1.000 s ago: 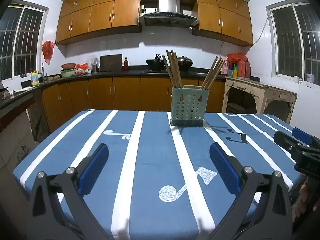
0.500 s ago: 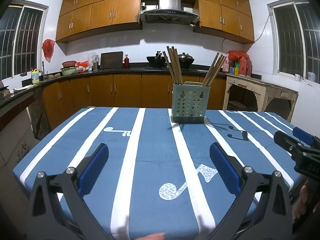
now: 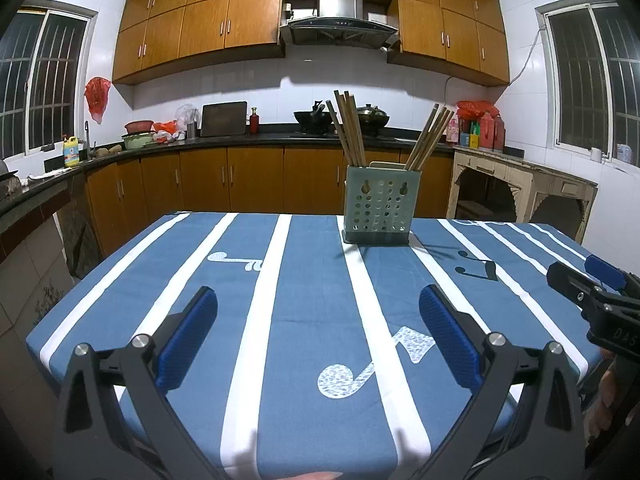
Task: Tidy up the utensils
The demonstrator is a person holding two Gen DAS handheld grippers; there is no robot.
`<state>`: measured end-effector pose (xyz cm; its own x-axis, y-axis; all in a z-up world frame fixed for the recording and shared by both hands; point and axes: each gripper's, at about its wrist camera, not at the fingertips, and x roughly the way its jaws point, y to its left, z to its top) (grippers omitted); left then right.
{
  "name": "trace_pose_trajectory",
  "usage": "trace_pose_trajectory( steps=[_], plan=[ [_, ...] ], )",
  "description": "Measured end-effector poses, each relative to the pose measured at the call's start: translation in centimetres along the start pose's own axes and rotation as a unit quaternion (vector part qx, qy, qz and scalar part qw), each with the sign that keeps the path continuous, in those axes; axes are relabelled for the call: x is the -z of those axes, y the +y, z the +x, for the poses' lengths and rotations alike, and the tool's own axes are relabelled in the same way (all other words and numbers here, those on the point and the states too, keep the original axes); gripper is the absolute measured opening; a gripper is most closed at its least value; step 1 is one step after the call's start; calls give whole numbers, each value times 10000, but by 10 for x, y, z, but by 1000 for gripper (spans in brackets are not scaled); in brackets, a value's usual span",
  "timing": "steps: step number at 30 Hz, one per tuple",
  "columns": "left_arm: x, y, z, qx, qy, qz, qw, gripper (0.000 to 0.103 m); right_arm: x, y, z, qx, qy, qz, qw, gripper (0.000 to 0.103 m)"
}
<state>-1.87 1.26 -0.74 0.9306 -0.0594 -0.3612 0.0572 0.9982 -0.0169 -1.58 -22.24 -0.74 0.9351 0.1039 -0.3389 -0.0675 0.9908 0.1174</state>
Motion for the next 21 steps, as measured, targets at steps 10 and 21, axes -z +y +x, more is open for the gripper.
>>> trace_pose_trajectory(
  steps=[10, 21],
  plan=[
    [0, 0, 0, -1, 1, 2, 10000, 99, 0, 0, 0, 5, 3, 1, 10000, 101],
    [2, 0, 0, -8, 15, 4, 10000, 99, 0, -1, 0, 4, 7, 2, 10000, 101]
  ],
)
